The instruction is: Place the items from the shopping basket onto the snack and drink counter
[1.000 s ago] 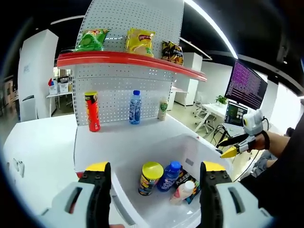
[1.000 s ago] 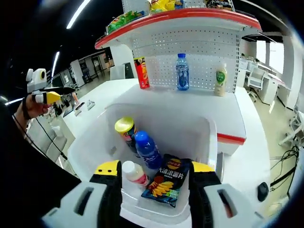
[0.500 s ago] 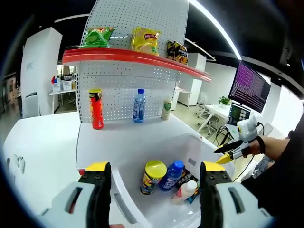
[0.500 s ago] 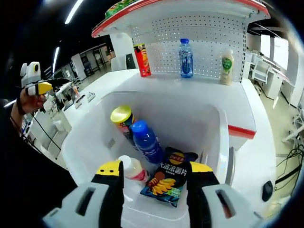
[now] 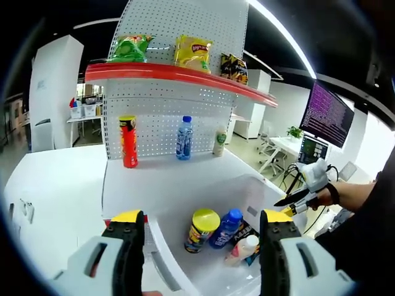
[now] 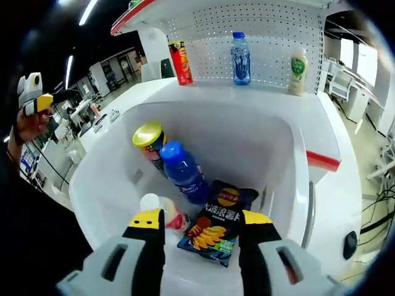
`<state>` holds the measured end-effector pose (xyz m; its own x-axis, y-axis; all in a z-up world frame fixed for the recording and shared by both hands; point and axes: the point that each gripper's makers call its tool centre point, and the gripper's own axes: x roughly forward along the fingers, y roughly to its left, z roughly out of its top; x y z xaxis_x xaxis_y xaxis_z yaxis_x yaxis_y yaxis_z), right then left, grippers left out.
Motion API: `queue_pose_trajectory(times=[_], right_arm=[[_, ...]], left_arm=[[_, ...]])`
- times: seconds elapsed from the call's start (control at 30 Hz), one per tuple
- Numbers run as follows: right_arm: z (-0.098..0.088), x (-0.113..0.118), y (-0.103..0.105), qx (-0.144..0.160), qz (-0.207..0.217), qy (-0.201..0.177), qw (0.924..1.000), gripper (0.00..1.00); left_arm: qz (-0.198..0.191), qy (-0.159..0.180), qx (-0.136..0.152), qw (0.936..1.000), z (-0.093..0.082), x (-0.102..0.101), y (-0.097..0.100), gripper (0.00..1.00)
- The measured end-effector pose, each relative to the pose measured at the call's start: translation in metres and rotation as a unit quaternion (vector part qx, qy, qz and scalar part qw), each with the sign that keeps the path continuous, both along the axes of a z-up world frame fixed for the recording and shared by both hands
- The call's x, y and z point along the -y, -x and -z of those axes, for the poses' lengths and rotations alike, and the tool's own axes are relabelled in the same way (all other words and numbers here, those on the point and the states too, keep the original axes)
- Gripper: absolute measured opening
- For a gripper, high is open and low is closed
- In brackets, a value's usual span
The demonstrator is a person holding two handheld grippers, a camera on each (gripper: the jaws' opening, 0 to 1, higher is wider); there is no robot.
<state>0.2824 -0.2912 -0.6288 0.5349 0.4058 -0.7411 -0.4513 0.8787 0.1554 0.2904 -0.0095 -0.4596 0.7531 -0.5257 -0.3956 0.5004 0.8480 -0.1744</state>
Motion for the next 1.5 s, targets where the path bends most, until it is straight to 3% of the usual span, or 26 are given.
queue_pose_trajectory(times=[0.57, 0.83, 1.03, 1.5], right_arm=[[0.033, -0.004, -0.011, -0.03, 0.002, 0.028, 0.9992, 0.49], [0.055, -0.006, -0.02, -0.05, 0.012, 0.037, 0.998, 0.51], [0.06, -0.007, -0.031, -0.045, 0.026, 0.049, 0.9975, 0.52], [0.093, -0.019, -0.037, -0.068, 0.027, 0.075, 0.9945, 0.52]], left_arm=[[-0.012, -0.002, -0.005, 0.9999, 0.004, -0.015, 0.004, 0.75], [-0.011, -0.003, -0.005, 0.9999, 0.003, -0.015, 0.005, 0.75], [-0.013, -0.003, -0.006, 0.9999, 0.004, -0.017, 0.006, 0.75], [-0.015, -0.002, -0.008, 0.9999, 0.005, -0.018, 0.005, 0.75]])
